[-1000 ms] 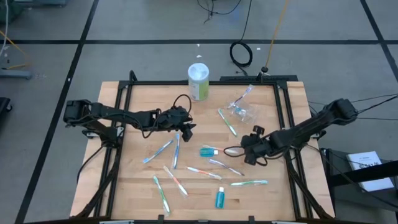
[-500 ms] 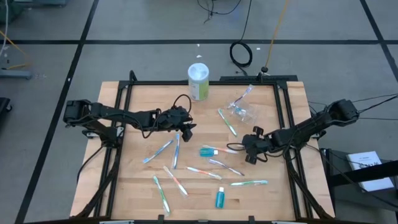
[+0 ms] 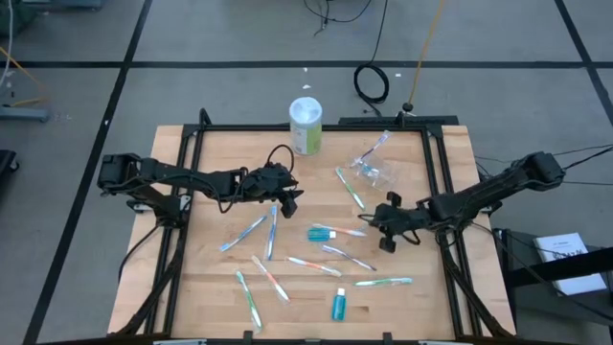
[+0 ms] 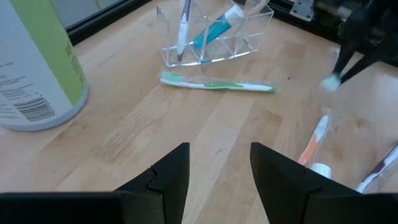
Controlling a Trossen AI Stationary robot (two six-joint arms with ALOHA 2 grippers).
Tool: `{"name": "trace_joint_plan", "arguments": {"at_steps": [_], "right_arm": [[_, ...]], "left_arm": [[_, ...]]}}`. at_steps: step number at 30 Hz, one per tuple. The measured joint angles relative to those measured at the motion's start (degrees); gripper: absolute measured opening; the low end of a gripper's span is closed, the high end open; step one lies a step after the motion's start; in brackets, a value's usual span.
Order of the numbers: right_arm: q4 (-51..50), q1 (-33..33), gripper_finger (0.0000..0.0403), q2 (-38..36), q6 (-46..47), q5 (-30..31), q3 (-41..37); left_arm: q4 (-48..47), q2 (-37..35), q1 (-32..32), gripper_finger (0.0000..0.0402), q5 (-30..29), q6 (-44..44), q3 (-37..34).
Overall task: Pick & Place toothbrushing station
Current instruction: Put the green toothbrush into the transparent organizer
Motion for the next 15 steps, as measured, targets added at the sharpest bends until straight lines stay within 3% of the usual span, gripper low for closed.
{"name": "trace_joint_plan", "arguments": {"at_steps": [3,6,11,15], "right_arm": [[5.6,0.0,0.0007,-5.7,-5.3,6.3,0.2],[11.5,0.0,0.0010,-10.8,-13.0,16.7,0.2],[29.9,-0.5,0.0007,-15.2,-30.2,33.5,-1.8],[54.5,-4.2,0.0005,-15.0,-40.4,35.2,-8.9]], "left_arm": [[0.0,0.0,0.0,0.0175,0.0,0.3,0.0],[0.0,0.0,0.0,0.0175,0.0,0.3,0.0],[0.0,0.0,0.0,0.0175,0.0,0.3,0.0],[0.0,0.0,0.0,0.0175,0.0,0.3,0.0]]}}
